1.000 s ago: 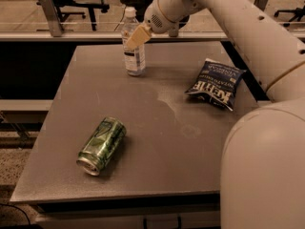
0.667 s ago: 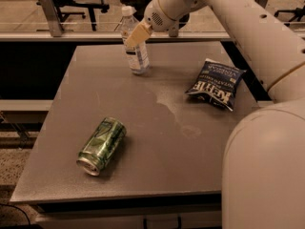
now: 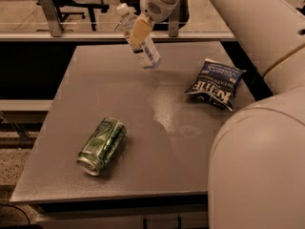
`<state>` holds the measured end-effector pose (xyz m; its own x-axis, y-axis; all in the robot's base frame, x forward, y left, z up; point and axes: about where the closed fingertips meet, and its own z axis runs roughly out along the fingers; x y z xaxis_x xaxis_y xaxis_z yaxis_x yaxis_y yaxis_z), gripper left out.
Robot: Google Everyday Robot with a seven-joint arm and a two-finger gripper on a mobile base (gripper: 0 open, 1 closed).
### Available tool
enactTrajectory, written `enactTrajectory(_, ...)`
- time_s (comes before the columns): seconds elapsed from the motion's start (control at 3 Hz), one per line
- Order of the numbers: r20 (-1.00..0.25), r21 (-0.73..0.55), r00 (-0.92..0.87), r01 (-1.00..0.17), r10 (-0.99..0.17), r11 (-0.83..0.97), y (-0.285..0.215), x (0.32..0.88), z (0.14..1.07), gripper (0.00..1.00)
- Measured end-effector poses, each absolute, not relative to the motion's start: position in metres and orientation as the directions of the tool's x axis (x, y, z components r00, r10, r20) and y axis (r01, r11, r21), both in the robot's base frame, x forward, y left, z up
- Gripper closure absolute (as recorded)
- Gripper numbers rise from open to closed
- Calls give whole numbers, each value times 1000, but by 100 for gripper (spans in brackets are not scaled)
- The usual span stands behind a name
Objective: Knock blue plastic bottle over
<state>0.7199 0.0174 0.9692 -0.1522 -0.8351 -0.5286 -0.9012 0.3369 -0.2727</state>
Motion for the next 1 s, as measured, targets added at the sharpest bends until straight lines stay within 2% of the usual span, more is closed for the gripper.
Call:
enactTrajectory(0.33, -369, -287, -122, -928, -921, 238, 10, 708, 961, 100)
enactTrajectory(0.67, -254, -249, -82, -957, -964, 147, 4, 700, 946, 100)
enactTrajectory(1.0, -180, -214, -42, -974, -983, 81, 2, 698, 933, 82)
